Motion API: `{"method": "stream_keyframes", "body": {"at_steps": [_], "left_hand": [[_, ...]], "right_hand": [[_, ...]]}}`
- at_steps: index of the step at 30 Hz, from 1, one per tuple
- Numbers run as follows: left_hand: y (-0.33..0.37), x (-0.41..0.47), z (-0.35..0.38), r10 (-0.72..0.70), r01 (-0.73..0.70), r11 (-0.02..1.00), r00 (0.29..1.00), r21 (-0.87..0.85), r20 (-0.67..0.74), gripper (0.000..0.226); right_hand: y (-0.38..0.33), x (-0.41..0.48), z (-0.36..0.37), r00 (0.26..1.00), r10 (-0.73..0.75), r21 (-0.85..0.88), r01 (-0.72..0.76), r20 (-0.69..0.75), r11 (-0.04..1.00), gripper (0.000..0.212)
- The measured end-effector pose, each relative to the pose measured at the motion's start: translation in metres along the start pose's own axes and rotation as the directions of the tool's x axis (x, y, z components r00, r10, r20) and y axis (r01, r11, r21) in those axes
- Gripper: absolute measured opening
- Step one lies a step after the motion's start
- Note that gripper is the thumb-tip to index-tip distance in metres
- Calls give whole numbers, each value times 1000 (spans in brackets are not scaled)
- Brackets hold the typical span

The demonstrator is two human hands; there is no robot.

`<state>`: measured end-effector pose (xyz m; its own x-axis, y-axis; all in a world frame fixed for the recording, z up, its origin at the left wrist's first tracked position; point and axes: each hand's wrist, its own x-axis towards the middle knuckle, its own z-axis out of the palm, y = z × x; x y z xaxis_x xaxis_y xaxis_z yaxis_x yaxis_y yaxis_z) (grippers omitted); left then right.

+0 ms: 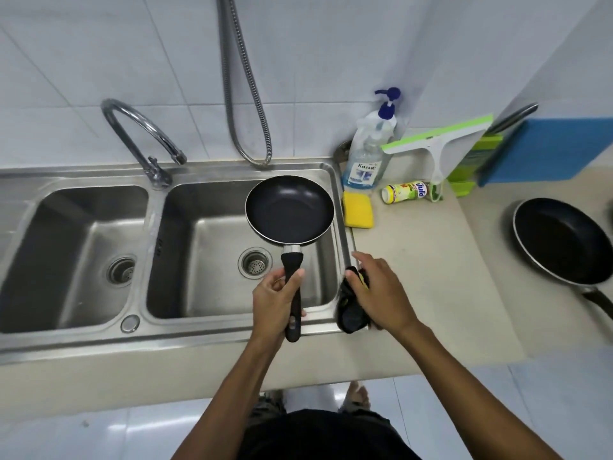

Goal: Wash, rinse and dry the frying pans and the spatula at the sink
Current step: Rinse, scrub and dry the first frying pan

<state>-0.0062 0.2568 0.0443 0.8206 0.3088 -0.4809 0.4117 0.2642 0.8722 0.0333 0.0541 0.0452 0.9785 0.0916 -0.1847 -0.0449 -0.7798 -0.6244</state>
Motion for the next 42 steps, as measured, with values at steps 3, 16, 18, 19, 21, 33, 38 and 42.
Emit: {"method": "stream_keyframes", "body": {"at_steps": [3,16,18,19,21,33,38,42], "left_hand": [[-6,-10,36,39,-39,999,999,-18,-29,34],[-51,-60,169,78,-78,997,996,1,51,21],[-57,-64,186,70,-74,997,990,28,122,19],[-60,-65,195,65,-72,997,984,37,166,16],[-64,-68,212,49,-68,995,967,69,251,11],[-98,-76,267,-74,12,989,902,146,425,22],[-110,-77,267,-91,15,985,897,174,433,27],[-116,-74,267,-105,20,980,898,199,427,37]], "right_hand": [[-30,-20,-11,956,22,333,-124,292,935,38],[82,-54,-71,890,-104,629,-227,444,744,60],[103,-56,-82,903,-98,625,-208,418,752,61],[113,-57,-87,910,-95,622,-196,403,758,62],[134,-59,-98,924,-77,614,-184,374,767,62],[207,-76,-125,956,6,598,-189,294,779,61],[218,-78,-120,950,24,574,-209,313,791,61],[222,-77,-118,939,21,560,-222,344,798,62]]}}
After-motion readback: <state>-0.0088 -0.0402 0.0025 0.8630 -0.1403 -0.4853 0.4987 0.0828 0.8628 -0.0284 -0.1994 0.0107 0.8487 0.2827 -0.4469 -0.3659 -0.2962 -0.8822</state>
